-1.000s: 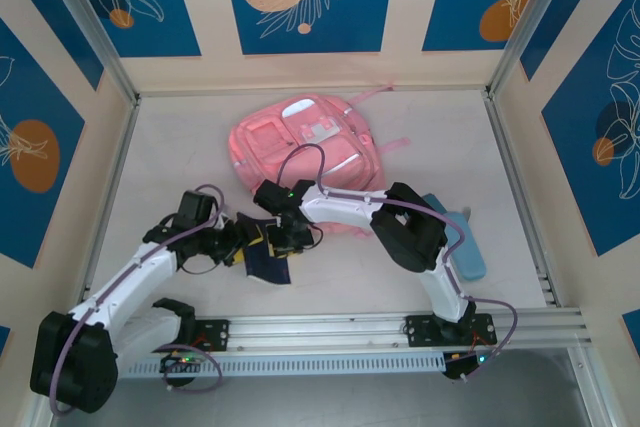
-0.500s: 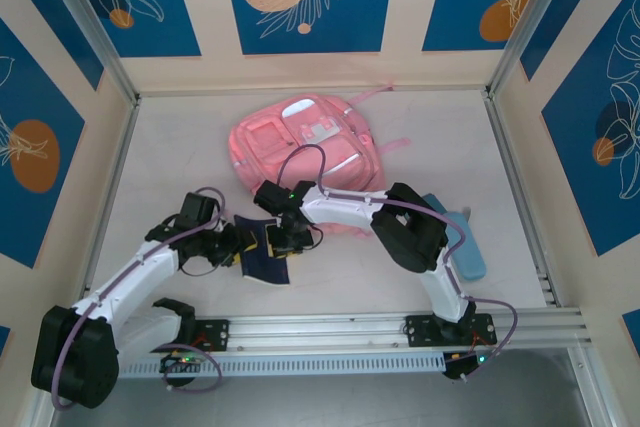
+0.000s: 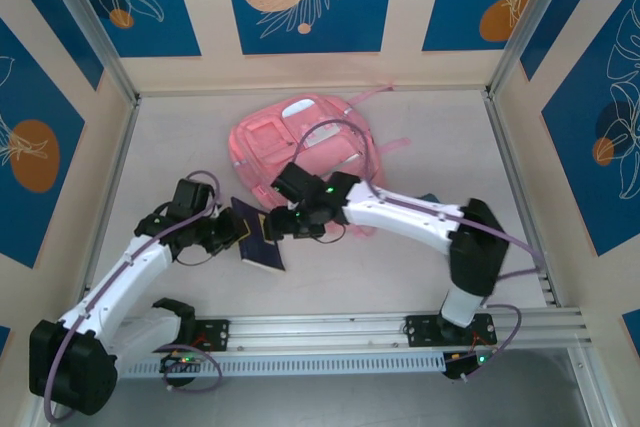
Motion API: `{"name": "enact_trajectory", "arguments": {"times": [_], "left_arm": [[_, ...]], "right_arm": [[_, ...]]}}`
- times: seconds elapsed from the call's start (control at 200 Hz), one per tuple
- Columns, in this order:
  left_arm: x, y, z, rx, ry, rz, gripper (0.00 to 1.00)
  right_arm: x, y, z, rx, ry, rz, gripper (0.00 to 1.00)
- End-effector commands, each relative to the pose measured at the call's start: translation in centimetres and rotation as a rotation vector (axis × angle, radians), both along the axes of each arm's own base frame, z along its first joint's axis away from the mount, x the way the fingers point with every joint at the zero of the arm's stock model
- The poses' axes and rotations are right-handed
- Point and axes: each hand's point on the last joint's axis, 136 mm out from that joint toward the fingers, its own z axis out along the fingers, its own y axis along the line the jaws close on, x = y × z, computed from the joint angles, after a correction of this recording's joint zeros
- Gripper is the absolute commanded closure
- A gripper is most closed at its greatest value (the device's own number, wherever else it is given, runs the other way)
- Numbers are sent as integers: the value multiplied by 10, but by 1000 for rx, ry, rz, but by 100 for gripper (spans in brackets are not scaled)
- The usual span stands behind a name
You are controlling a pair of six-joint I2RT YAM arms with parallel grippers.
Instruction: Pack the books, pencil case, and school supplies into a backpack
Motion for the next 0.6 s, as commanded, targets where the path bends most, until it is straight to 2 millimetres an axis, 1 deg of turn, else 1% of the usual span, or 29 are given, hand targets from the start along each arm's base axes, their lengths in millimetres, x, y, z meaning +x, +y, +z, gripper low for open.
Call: {"name": "enact_trajectory", "arguments": {"times": [0.0, 0.065, 0.15, 0.245, 0.31, 0.425, 0.51, 0.595], "left_arm": [[24, -12, 46, -100, -118, 43, 100], [37, -15, 66, -142, -169, 74, 100], [53, -21, 91, -197, -226, 108, 100], [70, -27, 115, -261, -269, 138, 100], [80, -31, 129, -305, -297, 160, 100], [97, -37, 148, -388, -335, 197, 100], [110, -41, 158, -445, -358, 230, 100], [122, -45, 163, -493, -369, 258, 100]], "right_arm": [[9, -29, 16, 33, -35, -107, 22], [10, -38, 30, 107, -51, -150, 17], [12, -44, 50, 242, -53, -192, 11], [19, -45, 70, 394, 5, -226, 9], [30, -44, 82, 502, 68, -261, 8], [47, -39, 96, 673, 156, -334, 7], [62, -38, 101, 765, 196, -399, 4], [76, -35, 105, 844, 244, -453, 2]]}}
